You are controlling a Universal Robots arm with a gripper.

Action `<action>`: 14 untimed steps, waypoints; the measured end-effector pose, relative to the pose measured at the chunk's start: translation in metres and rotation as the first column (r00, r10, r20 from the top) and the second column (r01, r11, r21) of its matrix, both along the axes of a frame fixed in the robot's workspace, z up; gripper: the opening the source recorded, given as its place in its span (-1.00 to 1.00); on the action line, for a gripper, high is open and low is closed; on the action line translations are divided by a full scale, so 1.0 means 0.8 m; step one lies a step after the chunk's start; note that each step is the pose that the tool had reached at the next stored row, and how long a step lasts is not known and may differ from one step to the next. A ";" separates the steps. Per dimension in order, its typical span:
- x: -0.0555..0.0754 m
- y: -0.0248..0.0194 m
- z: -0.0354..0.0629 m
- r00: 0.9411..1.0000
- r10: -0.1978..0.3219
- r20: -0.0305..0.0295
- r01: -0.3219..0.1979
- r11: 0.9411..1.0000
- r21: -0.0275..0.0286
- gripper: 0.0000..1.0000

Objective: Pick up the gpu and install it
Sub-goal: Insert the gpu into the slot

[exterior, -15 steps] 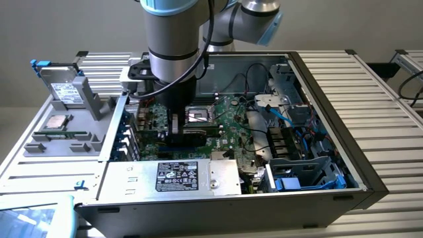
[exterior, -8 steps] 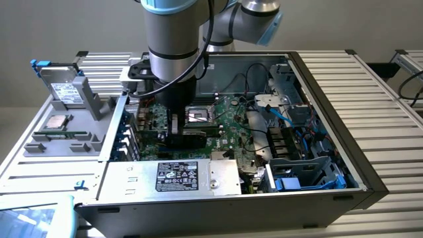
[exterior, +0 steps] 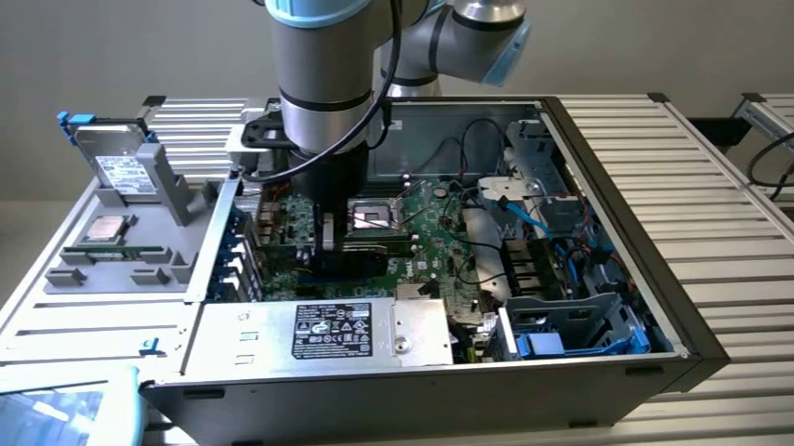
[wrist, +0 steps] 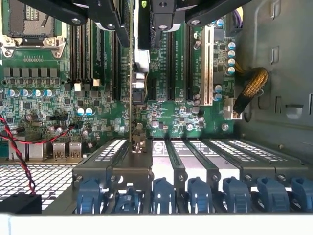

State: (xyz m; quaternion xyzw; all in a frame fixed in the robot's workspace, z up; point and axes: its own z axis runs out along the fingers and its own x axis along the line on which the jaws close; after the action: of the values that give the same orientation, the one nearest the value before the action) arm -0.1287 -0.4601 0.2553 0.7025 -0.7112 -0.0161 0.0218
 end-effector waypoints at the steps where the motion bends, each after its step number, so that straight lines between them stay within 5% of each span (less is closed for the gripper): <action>1: 0.000 0.0003 0.000 1.000 0.000 0.000 0.000 1.000 0.000 -0.44; 14: -0.002 0.0026 -0.001 1.000 -0.003 0.000 0.003 1.000 0.000 -0.44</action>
State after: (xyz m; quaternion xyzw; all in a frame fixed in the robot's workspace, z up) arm -0.1304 -0.4581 0.2546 0.7015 -0.7121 -0.0163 0.0218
